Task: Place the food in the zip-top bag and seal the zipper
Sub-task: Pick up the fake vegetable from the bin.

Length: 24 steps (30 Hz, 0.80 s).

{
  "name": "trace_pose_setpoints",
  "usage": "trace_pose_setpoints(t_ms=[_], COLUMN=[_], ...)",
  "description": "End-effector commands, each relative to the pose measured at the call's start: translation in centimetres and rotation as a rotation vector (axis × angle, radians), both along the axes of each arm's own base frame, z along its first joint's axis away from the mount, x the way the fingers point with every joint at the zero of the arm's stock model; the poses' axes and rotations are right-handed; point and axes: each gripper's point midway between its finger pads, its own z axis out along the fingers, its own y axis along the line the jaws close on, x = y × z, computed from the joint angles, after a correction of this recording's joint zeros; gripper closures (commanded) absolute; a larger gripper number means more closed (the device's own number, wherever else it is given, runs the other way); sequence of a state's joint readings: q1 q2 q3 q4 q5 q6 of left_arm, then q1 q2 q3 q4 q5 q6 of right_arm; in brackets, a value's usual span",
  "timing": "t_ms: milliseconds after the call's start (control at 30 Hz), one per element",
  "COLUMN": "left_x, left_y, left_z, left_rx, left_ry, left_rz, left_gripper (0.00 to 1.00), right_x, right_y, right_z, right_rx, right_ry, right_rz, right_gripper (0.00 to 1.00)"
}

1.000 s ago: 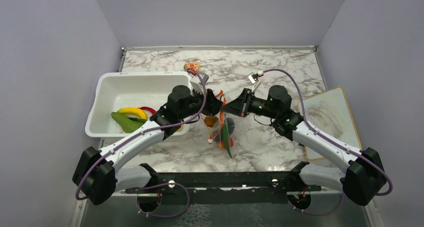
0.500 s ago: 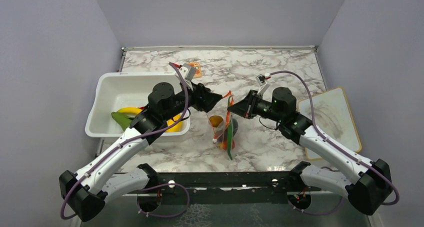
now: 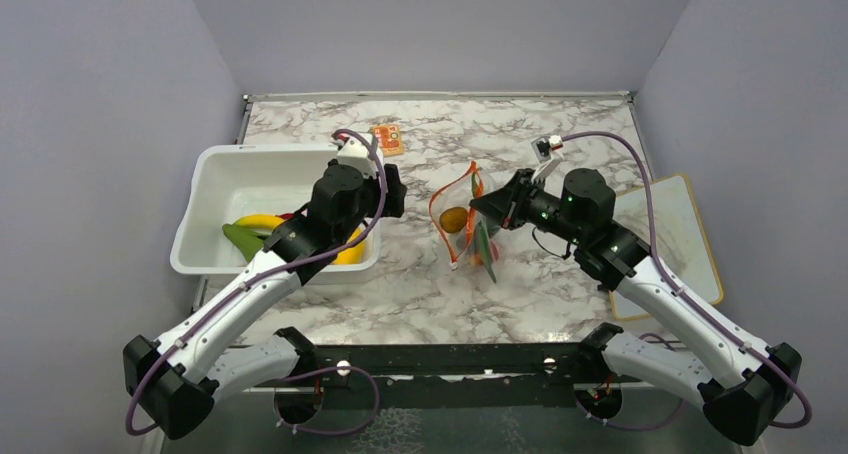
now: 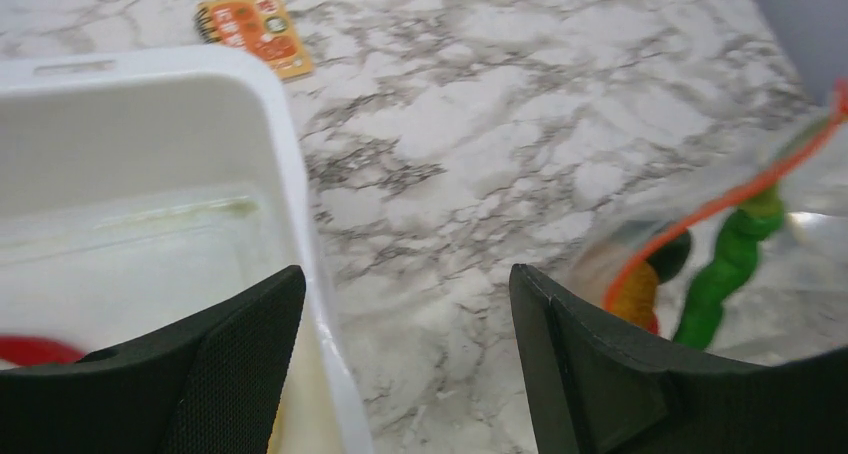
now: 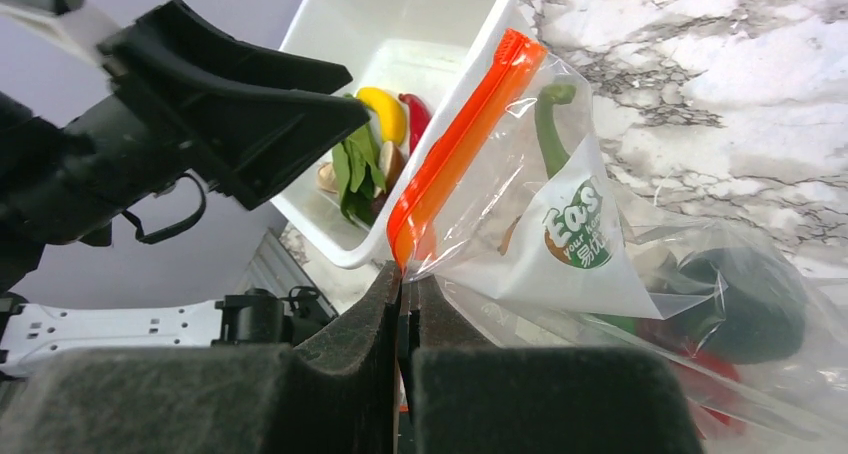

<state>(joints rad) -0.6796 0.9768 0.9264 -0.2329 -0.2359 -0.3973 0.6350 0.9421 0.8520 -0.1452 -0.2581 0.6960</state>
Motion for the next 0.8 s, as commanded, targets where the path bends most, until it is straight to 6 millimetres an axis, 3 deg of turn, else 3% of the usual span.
trace_pose_setpoints(t_ms=[0,200,467,600,767], left_x=[2.2,4.2,2.9,1.3,0.3], left_y=[4.8,9.1,15.0,17.1,20.3], left_z=[-3.0,-5.2,-9.1,-10.9,-11.4], left_rx=[0.139,0.106,0.007,-0.029,0.014], left_ry=[0.074,0.142,0.340,0.474,0.479], left_rz=[0.263,0.534,0.932,1.102,1.229], left_gripper=[0.23,0.24,0.26,0.28,0.29], right_x=[1.0,1.9,1.6,2.3,2.4], right_y=[-0.8,-1.8,-2.1,-2.9,-3.4], right_z=[1.3,0.0,0.0,1.6,4.2], right_rx=[-0.023,-0.066,-0.095,-0.160,-0.202], right_ry=[-0.067,-0.076,-0.055,-0.039,-0.069], right_rz=[-0.057,-0.126,-0.123,-0.167,-0.172], right_gripper=[0.99,0.99,0.99,0.99,0.99])
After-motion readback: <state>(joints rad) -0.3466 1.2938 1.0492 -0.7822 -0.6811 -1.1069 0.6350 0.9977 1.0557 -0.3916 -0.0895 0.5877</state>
